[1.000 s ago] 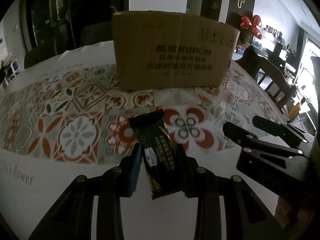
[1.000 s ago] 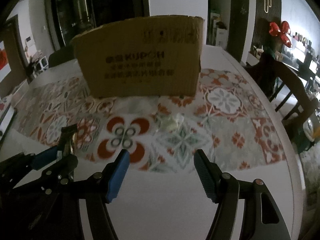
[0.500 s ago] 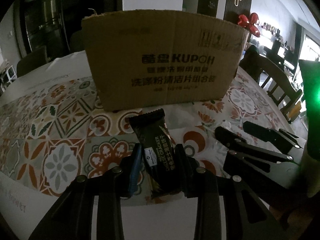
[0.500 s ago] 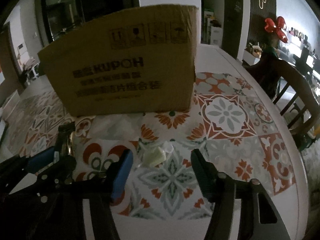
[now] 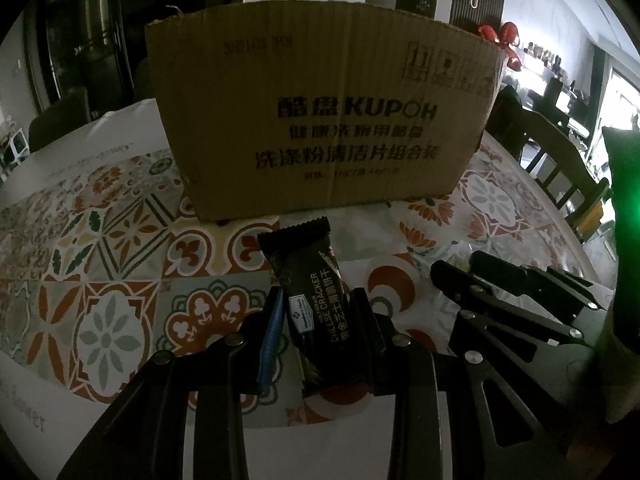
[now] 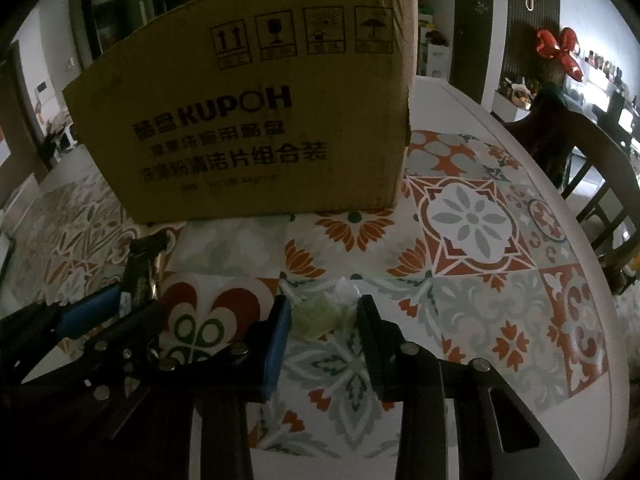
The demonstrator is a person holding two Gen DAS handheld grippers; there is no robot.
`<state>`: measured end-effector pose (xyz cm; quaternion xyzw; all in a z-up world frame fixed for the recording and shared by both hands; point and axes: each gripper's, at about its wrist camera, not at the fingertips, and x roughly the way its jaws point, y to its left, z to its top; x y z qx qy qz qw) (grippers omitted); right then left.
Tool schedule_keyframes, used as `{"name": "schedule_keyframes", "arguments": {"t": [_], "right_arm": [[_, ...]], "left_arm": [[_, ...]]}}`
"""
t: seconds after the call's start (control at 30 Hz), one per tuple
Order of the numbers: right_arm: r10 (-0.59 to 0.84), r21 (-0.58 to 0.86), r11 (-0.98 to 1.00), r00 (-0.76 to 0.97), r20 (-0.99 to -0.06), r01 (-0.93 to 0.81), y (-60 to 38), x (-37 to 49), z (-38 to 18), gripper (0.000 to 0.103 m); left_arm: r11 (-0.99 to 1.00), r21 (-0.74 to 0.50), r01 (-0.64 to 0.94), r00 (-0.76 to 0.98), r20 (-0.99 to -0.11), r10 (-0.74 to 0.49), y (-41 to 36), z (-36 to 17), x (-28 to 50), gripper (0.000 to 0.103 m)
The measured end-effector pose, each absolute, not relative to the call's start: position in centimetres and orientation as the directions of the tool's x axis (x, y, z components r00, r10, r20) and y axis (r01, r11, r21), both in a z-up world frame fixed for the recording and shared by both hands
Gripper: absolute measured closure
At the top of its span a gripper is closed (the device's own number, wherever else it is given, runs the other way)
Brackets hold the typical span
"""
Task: Organize snacks
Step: 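Grasp the small pale wrapped snack with the right tool while the left tool holds the packet, then carry the dark packet and pale snack over the cardboard box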
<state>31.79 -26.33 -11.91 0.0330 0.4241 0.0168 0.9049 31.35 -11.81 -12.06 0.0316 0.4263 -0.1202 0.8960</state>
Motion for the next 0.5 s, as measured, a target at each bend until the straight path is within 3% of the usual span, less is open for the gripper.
{"name": "schedule_keyframes", "arguments": {"t": [0.5], "right_arm": [[0.069,0.083,0.996,0.729,-0.681,-0.016,-26.3,27.9,-6.8,0.068]], "left_arm": [[0.960,-0.078,0.267,0.683,-0.687,-0.246,-10.3,-6.4,28.6,0.070]]}}
